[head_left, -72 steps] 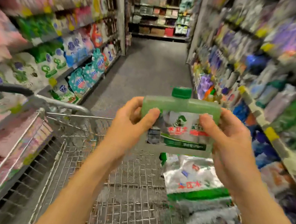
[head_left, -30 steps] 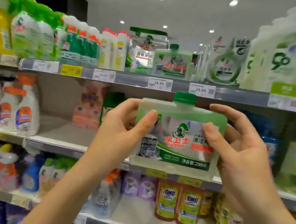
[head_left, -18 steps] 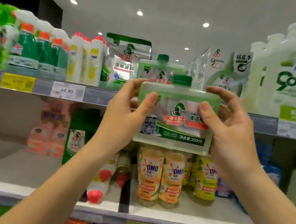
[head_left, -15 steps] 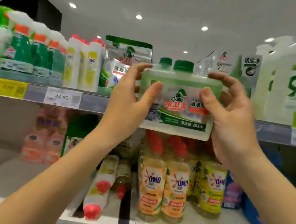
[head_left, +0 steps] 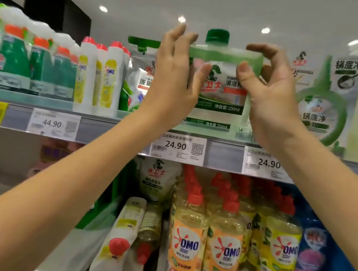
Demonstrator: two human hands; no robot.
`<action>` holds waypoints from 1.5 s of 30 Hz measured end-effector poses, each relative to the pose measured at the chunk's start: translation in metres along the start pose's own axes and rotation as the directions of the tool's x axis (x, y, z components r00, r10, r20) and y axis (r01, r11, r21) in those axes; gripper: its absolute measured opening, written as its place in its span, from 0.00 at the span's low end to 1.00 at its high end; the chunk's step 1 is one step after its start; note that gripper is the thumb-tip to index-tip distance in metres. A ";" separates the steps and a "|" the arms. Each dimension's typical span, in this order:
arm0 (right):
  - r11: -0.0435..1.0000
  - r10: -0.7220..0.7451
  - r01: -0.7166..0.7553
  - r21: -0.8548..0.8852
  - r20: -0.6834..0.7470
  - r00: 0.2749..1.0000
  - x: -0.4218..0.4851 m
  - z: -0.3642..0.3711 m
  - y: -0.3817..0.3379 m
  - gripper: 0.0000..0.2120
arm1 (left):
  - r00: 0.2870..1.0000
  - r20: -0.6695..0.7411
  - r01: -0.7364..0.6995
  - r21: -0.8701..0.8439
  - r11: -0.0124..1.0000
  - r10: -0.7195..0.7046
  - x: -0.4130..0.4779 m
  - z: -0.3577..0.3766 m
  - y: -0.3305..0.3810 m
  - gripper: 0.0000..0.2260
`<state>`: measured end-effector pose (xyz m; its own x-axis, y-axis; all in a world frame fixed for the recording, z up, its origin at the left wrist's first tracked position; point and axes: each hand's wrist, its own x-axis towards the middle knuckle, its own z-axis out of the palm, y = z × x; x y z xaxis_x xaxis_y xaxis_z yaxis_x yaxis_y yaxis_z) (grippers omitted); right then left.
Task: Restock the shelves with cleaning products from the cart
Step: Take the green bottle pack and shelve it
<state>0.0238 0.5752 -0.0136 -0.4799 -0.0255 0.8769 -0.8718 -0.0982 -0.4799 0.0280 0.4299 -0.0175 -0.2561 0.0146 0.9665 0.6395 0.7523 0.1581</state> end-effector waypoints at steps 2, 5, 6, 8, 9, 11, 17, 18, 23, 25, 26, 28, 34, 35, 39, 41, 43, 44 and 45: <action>0.999 -0.002 0.002 -0.040 -0.010 1.000 -0.002 0.000 0.007 0.10 | 1.000 0.018 -0.004 0.045 0.999 0.003 -0.001 0.005 -0.003 0.21; 0.993 0.033 -0.032 -0.113 0.000 0.999 -0.002 0.001 0.011 0.09 | 0.999 0.036 -0.007 0.149 0.989 0.002 -0.004 0.011 -0.005 0.20; 0.976 0.042 -0.043 -0.214 -0.009 0.999 -0.001 0.001 0.013 0.08 | 0.999 0.040 -0.021 0.194 0.981 0.014 -0.006 0.013 -0.006 0.19; 0.887 -0.002 -0.004 -0.463 -0.013 1.000 -0.001 0.004 0.016 0.06 | 0.998 0.036 -0.050 0.239 0.970 0.043 -0.012 0.016 -0.008 0.18; 0.829 -0.042 0.036 -0.558 0.001 0.999 0.000 0.006 0.016 0.06 | 0.998 0.034 -0.052 0.241 0.969 0.045 -0.015 0.017 -0.009 0.17; 0.746 -0.077 0.087 -0.660 0.044 0.996 0.001 0.008 0.017 0.06 | 0.999 0.040 -0.046 0.234 0.971 0.037 -0.017 0.016 -0.011 0.16; 0.864 0.005 0.071 -0.498 0.149 0.989 0.002 0.009 0.014 0.06 | 0.999 0.021 -0.051 0.324 0.945 0.047 -0.017 0.017 -0.011 0.18; 0.860 -0.003 0.077 -0.504 0.145 0.989 0.002 0.009 0.015 0.06 | 0.999 0.012 -0.045 0.355 0.934 0.044 -0.017 0.018 -0.011 0.19; 0.839 -0.009 0.083 -0.537 0.140 0.990 0.001 0.012 0.016 0.06 | 0.997 -0.071 0.016 0.474 0.881 0.020 -0.020 0.025 -0.016 0.21; 0.821 0.005 0.073 -0.566 0.136 0.991 0.000 0.013 0.016 0.07 | 0.997 -0.078 0.033 0.493 0.870 0.007 -0.020 0.024 -0.016 0.22; 0.815 0.016 0.067 -0.575 0.138 0.990 0.000 0.013 0.016 0.09 | 0.997 -0.074 0.035 0.506 0.862 0.002 -0.020 0.024 -0.016 0.23; 0.802 0.027 0.064 -0.594 0.143 0.989 0.000 0.014 0.014 0.10 | 0.998 -0.058 0.033 0.523 0.852 -0.003 -0.020 0.021 -0.014 0.23; 0.773 0.034 0.056 -0.632 0.130 0.991 -0.004 0.016 0.012 0.15 | 0.997 0.049 0.019 0.543 0.840 -0.055 -0.028 0.011 -0.013 0.26; 0.749 0.023 0.065 -0.660 0.125 0.992 -0.005 0.015 0.011 0.16 | 0.995 0.070 0.022 0.540 0.841 -0.071 -0.030 0.008 -0.012 0.26; 0.702 -0.194 0.187 -0.687 0.068 0.979 -0.030 0.011 0.000 0.19 | 0.996 0.075 0.012 0.460 0.888 -0.052 -0.047 -0.012 -0.001 0.26; 0.759 -0.276 0.239 -0.605 0.033 0.961 -0.055 0.008 -0.007 0.17 | 1.000 0.024 0.007 0.329 0.944 -0.016 -0.063 -0.026 0.010 0.24; 0.851 -0.242 0.239 -0.468 0.054 0.969 -0.088 0.004 -0.011 0.13 | 1.000 0.004 0.020 0.193 0.981 -0.021 -0.087 -0.039 0.020 0.20; 0.901 -0.190 0.205 -0.383 0.075 0.979 -0.106 0.002 -0.010 0.11 | 0.998 0.012 0.065 0.113 0.992 -0.067 -0.102 -0.044 0.024 0.17; 0.946 -0.121 0.144 -0.290 0.095 0.988 -0.124 0.001 -0.009 0.09 | 0.991 0.037 0.131 0.027 0.991 -0.132 -0.119 -0.049 0.028 0.15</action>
<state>0.0916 0.5785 -0.1183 -0.3594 -0.1077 0.9269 -0.9224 0.1915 -0.3354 0.1118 0.4164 -0.1182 -0.3650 -0.0598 0.9291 0.5810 0.7652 0.2775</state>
